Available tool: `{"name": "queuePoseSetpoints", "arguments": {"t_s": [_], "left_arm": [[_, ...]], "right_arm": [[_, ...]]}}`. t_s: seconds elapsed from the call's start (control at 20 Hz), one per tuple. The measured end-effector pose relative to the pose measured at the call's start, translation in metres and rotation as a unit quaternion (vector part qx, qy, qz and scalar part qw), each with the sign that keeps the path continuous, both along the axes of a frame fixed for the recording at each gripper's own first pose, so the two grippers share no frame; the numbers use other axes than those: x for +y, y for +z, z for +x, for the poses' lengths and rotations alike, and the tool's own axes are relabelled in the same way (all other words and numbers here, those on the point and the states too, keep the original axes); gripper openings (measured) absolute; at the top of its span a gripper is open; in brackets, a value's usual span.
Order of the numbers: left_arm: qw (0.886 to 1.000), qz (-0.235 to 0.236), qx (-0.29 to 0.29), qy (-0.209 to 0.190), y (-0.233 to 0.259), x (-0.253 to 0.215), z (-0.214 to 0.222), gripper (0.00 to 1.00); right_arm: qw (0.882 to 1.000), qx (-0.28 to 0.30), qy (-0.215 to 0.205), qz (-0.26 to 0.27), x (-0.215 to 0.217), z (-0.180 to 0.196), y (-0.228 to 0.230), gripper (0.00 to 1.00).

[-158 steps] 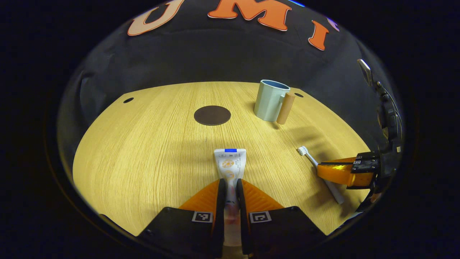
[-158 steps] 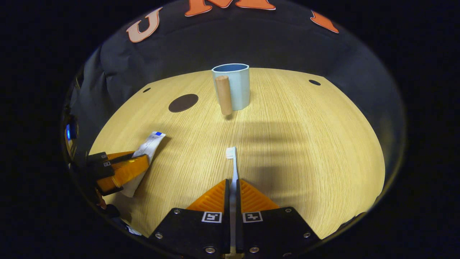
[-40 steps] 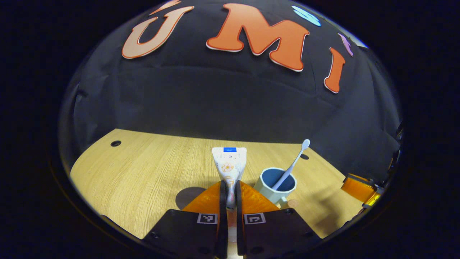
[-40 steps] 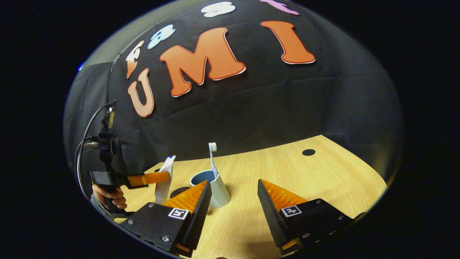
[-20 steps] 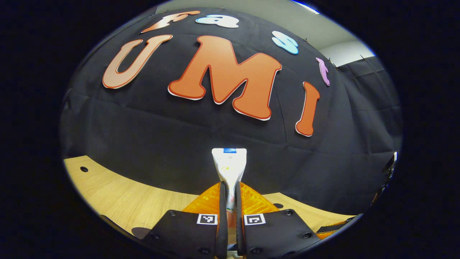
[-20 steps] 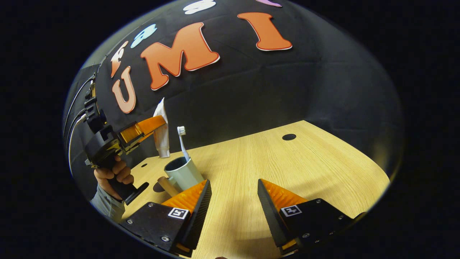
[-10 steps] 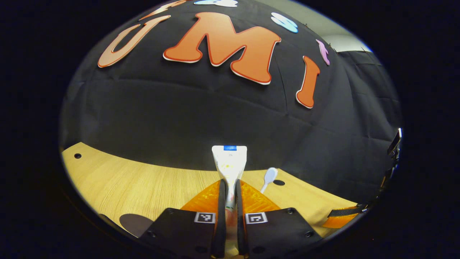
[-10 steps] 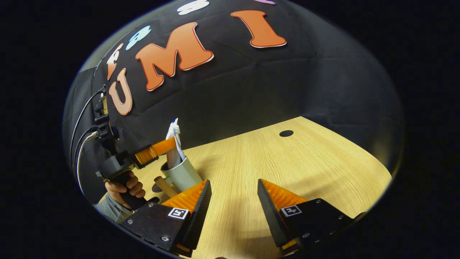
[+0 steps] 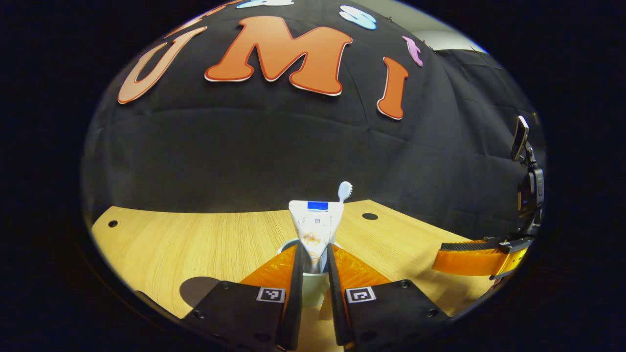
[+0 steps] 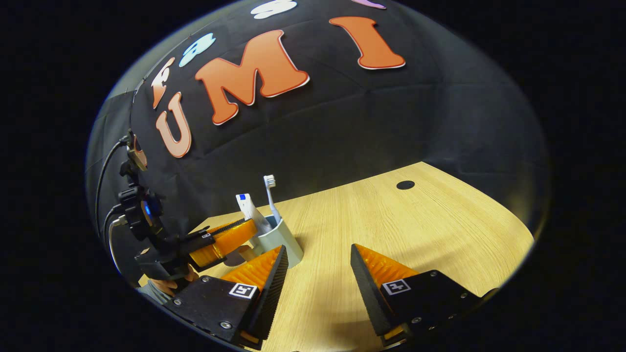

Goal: Put the toothbrush and toothpaste on the desktop into the cup, then pick up the cup and place it on the coaster on the desktop.

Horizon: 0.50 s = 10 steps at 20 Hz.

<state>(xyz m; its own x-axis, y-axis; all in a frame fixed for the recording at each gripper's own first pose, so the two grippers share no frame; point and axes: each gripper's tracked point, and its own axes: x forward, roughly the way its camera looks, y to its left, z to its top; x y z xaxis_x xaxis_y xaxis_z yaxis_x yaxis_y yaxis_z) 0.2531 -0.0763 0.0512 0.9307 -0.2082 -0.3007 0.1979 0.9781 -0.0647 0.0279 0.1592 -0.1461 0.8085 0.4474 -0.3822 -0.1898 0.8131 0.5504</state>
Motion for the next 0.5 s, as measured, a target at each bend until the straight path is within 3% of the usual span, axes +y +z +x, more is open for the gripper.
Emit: {"name": "queuePoseSetpoints", "arguments": {"t_s": [0.15, 0.2, 0.3, 0.4, 0.5], "left_arm": [[1.000, -0.007, -0.022, -0.003, 0.023, 0.009, -0.015, 0.39], [1.000, -0.010, -0.029, -0.001, 0.031, 0.016, -0.022, 0.47], [0.999, -0.011, -0.035, -0.005, 0.042, 0.024, -0.037, 0.52], [0.999, -0.005, -0.043, -0.021, 0.050, 0.030, -0.055, 0.65], [0.998, 0.012, -0.058, -0.013, 0.059, 0.049, -0.070, 0.67]], "right_arm": [[1.000, 0.000, 0.014, 0.002, 0.017, 0.002, 0.012, 0.78], [1.000, 0.002, 0.018, 0.001, 0.022, 0.004, 0.014, 0.78], [1.000, 0.008, 0.025, -0.004, 0.032, 0.007, 0.018, 0.78], [0.999, 0.010, 0.038, -0.017, 0.041, 0.009, 0.024, 0.78], [0.998, 0.014, 0.046, -0.040, 0.048, 0.014, 0.026, 0.78]]}}
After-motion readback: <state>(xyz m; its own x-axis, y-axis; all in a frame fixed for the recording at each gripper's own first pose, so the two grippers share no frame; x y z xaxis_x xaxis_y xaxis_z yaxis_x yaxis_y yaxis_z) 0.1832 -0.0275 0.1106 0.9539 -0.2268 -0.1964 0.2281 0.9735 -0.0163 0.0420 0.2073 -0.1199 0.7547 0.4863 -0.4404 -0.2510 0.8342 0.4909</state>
